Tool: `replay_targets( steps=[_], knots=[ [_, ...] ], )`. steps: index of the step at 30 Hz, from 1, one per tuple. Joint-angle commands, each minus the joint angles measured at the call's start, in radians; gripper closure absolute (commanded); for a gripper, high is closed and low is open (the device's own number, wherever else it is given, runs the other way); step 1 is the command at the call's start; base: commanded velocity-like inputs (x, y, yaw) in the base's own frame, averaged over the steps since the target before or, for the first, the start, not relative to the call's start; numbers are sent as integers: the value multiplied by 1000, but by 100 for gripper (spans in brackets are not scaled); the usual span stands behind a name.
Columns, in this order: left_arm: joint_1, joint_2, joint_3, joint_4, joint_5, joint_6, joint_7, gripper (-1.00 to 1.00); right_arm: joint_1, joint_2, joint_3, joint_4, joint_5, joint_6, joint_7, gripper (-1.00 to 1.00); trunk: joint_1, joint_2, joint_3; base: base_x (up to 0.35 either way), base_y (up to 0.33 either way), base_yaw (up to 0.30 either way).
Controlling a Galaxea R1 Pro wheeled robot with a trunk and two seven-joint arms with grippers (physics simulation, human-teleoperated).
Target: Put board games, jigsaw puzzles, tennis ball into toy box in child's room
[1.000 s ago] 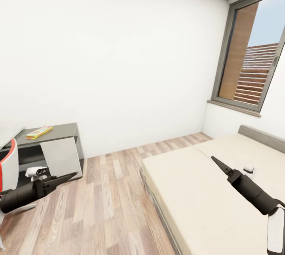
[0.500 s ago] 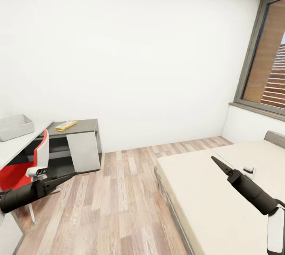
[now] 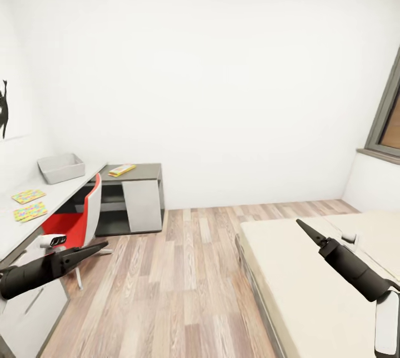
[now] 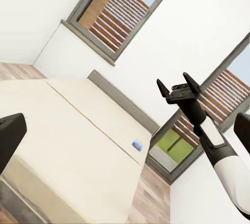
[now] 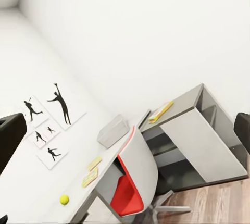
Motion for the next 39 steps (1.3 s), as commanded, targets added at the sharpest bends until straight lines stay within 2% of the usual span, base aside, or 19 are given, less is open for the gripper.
replay_targets(
  steps=[1,21,28,39],
  knots=[
    [-1,0,0,0,0,10,-4,-100,-1,1,-2,0,-2,6,2,-100,0,-2,-2,-22,-18,289],
    [-1,0,0,0,0,10,-4,-100,-1,0,-3,0,-2,6,3,-100,0,-2,-2,-57,-34,279],
    [-1,0,0,0,0,11,-4,-100,-1,0,-3,0,-3,6,4,-100,0,-2,-1,0,0,36],
    [-1,0,0,0,0,11,-5,-100,-1,-1,-3,0,-4,6,3,-100,0,-2,6,0,0,-106]
  ],
)
